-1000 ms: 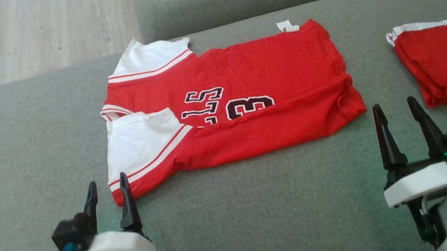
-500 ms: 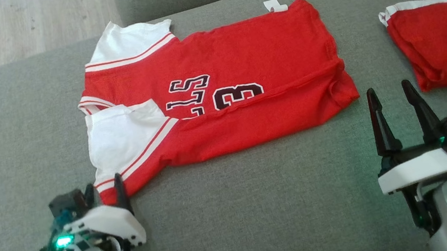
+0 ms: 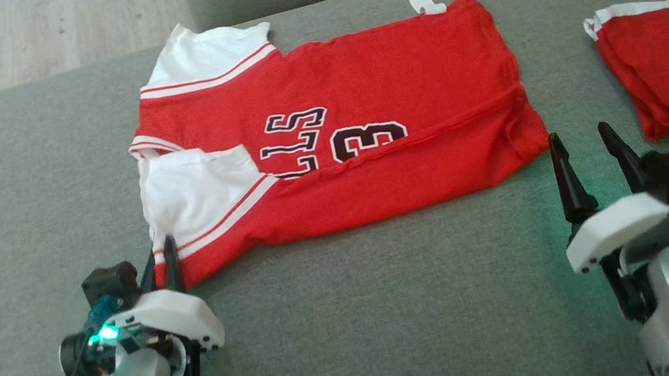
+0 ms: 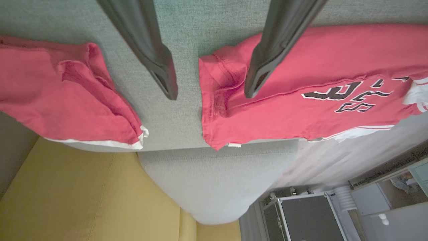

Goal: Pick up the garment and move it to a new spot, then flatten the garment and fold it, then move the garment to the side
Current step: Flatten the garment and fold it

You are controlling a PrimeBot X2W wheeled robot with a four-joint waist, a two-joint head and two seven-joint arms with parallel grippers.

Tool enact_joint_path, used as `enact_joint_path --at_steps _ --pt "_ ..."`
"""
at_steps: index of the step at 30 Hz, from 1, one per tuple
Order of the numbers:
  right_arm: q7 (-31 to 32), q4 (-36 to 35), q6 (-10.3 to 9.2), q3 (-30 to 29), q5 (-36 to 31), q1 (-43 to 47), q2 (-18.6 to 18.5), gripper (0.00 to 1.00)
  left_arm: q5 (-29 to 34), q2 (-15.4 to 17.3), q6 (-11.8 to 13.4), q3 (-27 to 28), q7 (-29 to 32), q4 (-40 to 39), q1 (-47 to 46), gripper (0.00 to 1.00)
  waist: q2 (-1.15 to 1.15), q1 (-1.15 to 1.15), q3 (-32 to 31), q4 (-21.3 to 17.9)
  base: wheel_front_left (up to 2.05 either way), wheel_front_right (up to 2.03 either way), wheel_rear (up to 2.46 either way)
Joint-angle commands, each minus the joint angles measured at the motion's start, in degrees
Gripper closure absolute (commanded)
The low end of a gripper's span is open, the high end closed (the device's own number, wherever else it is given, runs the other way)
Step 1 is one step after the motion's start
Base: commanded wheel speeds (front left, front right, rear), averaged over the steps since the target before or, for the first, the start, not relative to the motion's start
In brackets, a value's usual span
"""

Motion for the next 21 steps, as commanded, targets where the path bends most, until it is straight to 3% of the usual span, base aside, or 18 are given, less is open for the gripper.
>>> enact_joint_path --at_steps 1,12,21 --pt "2.0 0.4 0.19 0.2 -1.2 -3.9 0.5 0.00 0.8 1.5 -0.4 0.9 -2.9 -2.9 -1.9 1.00 0.00 0.00 -0.3 0.7 0.00 0.00 0.00" --pt "10.6 14.7 0.19 -0.6 -9.0 -13.5 0.8 0.00 3.2 0.4 -1.3 -1.8 -6.6 -11.3 -3.5 1.00 0.00 0.00 0.7 3.7 0.00 0.00 0.00" --pt "12.5 24.3 0.19 -11.1 -19.1 -17.7 0.8 0.00 3.2 -0.4 -1.5 -3.6 -6.8 -13.1 -3.3 1.00 0.00 0.00 1.4 5.7 0.00 0.00 0.00"
